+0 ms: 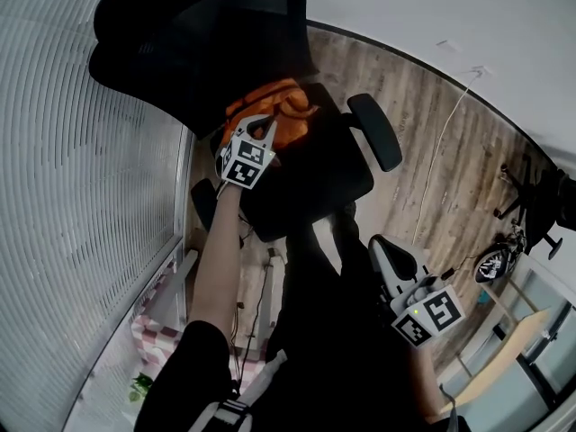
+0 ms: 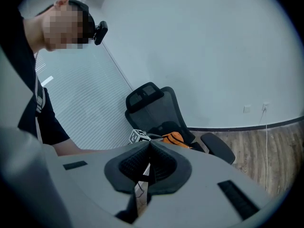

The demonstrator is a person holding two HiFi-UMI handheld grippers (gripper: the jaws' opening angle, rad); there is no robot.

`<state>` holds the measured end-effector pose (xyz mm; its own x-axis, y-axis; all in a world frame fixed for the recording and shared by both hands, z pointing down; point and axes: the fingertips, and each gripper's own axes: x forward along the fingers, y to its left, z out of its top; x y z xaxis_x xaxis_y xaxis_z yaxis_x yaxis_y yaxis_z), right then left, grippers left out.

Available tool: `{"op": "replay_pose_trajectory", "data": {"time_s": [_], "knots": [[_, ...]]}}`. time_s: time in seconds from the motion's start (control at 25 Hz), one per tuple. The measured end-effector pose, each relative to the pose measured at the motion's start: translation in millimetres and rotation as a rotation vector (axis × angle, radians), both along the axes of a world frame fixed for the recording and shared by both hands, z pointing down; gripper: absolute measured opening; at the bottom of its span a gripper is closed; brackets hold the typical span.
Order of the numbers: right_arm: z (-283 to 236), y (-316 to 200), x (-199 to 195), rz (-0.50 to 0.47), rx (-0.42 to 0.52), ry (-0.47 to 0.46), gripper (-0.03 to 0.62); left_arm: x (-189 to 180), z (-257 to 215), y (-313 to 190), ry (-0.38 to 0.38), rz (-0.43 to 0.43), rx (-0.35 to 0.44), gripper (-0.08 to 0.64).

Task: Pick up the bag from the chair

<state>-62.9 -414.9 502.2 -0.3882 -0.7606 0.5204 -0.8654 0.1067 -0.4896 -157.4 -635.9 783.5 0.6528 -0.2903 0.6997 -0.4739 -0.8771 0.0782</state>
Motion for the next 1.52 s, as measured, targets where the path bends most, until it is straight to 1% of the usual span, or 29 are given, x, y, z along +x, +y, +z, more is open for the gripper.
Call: {"op": "replay_pose_trajectory", "data": {"time_s": [0.4, 0.6, 0.72, 0.8, 1.0, 1.12, 1.28, 1.4, 1.52], "knots": [[-10.6, -1.3, 8.7, -0.014, 0.049, -0.024, 0.02, 2.2, -30.4, 16.1, 0.012, 0.003, 0.015, 0.037], [-20.6, -2.4, 14.0, -0.019, 0.092, -0.042, 0.02, -3.2, -49.5, 22.2, 0.018, -0.031, 0.028, 0.035], [-28.8, -3.6, 20.8, -0.017, 0.121, -0.053, 0.02, -4.8, -68.1, 24.1, 0.041, -0.063, 0.035, 0.035], [-33.8, -2.9, 23.6, -0.015, 0.14, -0.06, 0.02, -6.7, -79.7, 28.4, 0.051, -0.068, 0.044, 0.035], [-42.4, 3.3, 33.0, -0.027, 0.182, -0.079, 0.02, -8.8, -102.9, 44.6, 0.019, -0.047, 0.082, 0.035], [-50.4, 8.9, 40.5, -0.044, 0.209, -0.09, 0.02, -8.6, -119.8, 57.4, 0.018, -0.063, 0.095, 0.035], [-58.1, 20.5, 58.5, -0.052, 0.236, -0.097, 0.02, -3.3, -141.6, 81.8, 0.039, -0.098, 0.113, 0.035], [-63.2, 31.2, 73.4, -0.067, 0.251, -0.105, 0.02, 7.0, -162.8, 109.9, 0.056, -0.115, 0.136, 0.034], [-68.2, 44.2, 85.7, -0.091, 0.27, -0.119, 0.02, 16.7, -178.5, 146.1, 0.069, -0.13, 0.134, 0.034]]}}
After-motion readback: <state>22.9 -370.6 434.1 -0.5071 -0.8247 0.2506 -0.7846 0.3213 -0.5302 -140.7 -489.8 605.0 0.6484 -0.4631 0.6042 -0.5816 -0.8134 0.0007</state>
